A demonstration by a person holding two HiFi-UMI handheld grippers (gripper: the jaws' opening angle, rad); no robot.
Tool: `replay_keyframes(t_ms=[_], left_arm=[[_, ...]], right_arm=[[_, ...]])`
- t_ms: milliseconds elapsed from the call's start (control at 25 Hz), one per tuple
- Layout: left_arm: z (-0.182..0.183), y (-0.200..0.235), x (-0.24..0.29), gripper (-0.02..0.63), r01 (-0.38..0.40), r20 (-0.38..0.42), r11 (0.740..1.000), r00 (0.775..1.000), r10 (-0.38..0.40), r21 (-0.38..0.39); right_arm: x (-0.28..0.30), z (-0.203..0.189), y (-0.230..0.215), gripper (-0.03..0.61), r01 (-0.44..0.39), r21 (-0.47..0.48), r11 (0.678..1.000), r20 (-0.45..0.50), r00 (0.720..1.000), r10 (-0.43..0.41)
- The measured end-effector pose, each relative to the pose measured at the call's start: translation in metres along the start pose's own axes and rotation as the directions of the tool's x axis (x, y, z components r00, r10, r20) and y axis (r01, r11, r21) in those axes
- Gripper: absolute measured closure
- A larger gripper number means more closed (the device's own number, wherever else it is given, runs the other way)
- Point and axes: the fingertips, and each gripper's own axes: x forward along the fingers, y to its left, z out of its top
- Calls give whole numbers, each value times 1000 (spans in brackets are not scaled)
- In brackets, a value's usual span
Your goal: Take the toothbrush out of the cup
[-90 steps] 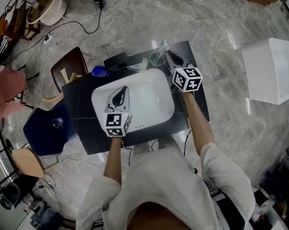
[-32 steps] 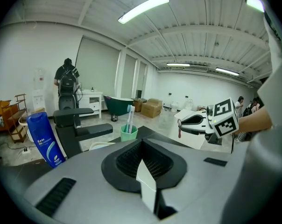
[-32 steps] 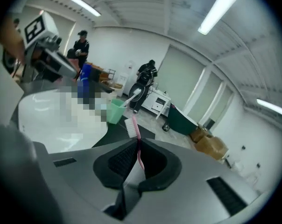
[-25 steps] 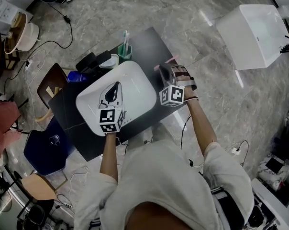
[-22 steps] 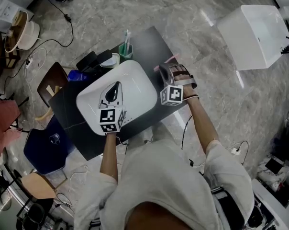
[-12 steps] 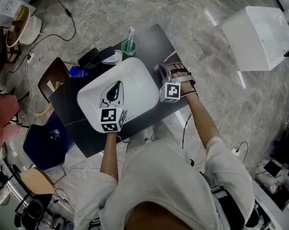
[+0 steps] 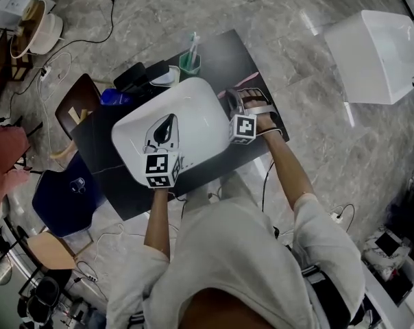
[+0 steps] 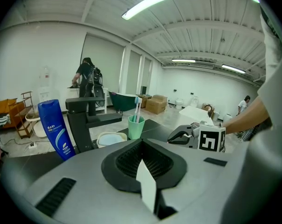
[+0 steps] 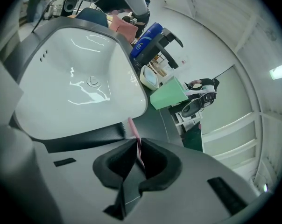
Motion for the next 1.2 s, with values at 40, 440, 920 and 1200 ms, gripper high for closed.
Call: replay_keyframes(t_ms=[40,440,920,1200], left_arm=[[0,0,0,589,-1,0,1000,1000,1,-2],[-2,1,2,589,-8,8,1000,1000,8,-16],[5,-2,-2,589,-10,25,1000,1000,10,-20],[17,1,-4,589,-12,47,1000,999,13,-18]], right_arm=[[1,1,1,538,-6,7,1000,2,1000,6],[5,1,11,509,-45,80,996,29,999,43],[-18,-3,1,394,-58,175,983,54,997,50],[-46,6,-34,433,-28,516,856,132,990,-47]])
